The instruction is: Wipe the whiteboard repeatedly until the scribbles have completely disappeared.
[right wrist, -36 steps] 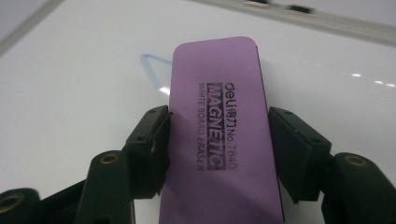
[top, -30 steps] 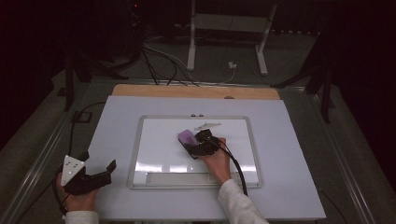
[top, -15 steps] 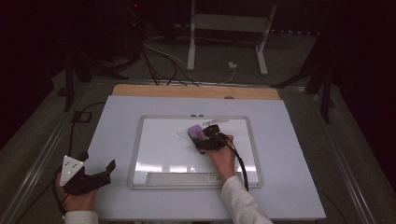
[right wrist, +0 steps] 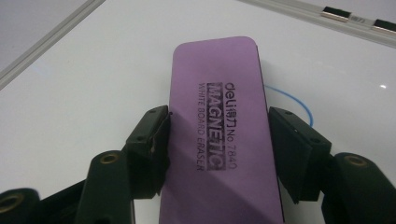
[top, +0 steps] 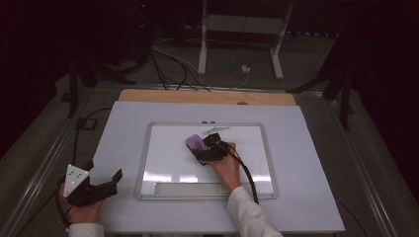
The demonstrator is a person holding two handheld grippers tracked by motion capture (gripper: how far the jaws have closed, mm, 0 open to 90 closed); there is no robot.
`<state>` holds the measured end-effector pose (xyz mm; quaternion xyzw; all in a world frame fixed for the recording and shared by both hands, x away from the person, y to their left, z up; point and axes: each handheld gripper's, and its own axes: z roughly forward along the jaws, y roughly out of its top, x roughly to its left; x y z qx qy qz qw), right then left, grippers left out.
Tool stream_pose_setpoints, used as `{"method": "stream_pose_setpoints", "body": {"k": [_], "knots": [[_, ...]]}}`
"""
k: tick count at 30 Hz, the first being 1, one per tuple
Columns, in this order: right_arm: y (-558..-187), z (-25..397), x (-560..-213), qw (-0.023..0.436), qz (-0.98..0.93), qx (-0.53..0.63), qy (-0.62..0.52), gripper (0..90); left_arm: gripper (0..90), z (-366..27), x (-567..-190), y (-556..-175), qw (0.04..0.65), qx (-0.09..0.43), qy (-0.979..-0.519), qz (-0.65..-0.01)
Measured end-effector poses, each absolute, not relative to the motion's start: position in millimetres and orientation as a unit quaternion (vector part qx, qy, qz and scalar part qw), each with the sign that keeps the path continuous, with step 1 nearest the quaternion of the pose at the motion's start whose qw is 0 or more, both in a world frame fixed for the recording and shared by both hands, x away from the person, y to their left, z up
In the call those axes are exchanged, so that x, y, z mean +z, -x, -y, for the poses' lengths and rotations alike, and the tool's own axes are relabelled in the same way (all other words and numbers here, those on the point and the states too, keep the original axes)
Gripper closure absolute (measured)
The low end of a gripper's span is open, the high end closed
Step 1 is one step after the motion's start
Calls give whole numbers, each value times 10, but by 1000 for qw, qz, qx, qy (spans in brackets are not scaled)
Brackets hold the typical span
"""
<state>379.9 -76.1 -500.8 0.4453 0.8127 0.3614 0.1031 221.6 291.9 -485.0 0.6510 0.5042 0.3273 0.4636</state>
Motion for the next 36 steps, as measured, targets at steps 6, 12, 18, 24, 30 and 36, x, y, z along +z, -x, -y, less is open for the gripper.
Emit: {"method": "stream_pose_setpoints", "body": {"k": [6, 12, 18, 24, 30, 36], "knots": [[-3959, 986, -5001, 129, -779, 349, -505, 416, 7, -2927, -4849, -2213, 465, 326, -649, -505], [-3980, 904, -5002, 129, -778, 348, -507, 416, 7, -2919, -4845, -2214, 466, 327, -649, -506], [-3923, 618, -5006, 107, -804, 357, -463, 416, 7, -2927, -4851, -2215, 466, 326, -649, -506], [-3965, 629, -5002, 119, -797, 352, -476, 416, 7, -2938, -4849, -2210, 468, 326, -647, -507], [-4012, 726, -4991, 144, -774, 338, -516, 416, 7, -2929, -4853, -2217, 466, 325, -649, -506], [-3925, 524, -5006, 111, -805, 356, -461, 415, 7, -2932, -4851, -2214, 466, 325, -648, -507]]}}
